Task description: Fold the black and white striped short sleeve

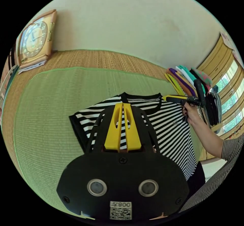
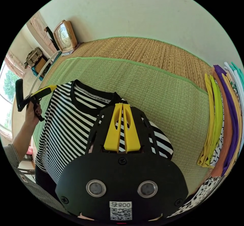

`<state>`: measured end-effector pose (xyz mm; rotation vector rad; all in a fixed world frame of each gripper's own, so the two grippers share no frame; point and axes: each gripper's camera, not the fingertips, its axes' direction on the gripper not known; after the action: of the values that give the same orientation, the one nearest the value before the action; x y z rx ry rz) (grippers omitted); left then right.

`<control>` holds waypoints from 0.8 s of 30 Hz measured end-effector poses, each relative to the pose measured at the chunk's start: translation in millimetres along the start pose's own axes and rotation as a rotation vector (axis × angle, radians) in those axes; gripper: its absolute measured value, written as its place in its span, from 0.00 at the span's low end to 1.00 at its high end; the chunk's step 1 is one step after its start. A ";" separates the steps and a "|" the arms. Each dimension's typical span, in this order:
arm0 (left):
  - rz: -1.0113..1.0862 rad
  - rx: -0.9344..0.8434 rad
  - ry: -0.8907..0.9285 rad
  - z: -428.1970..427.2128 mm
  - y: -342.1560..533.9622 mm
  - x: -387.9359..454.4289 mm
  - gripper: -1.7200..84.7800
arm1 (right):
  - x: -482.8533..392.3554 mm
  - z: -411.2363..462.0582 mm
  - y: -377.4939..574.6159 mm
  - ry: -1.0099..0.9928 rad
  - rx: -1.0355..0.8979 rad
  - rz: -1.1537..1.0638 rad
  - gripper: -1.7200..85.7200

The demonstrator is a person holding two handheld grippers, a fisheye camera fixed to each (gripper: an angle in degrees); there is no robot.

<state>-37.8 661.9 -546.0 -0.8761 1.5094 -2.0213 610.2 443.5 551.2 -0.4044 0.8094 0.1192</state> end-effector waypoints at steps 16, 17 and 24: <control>-0.071 -0.015 0.141 32.3 -17.3 -21.8 0.02 | 8.7 -5.7 6.9 0.011 0.055 0.056 0.01; -0.061 0.013 0.138 26.0 -14.3 -22.0 0.02 | 8.6 -9.3 9.4 0.015 0.069 0.057 0.01; -0.087 -0.058 0.142 30.0 0.7 -38.6 0.03 | 4.5 10.3 16.5 -0.056 0.007 0.023 0.02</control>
<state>10.5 668.7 -549.1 -0.8504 1.6393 -2.1518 616.1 462.5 549.3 -0.3832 0.7598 0.1485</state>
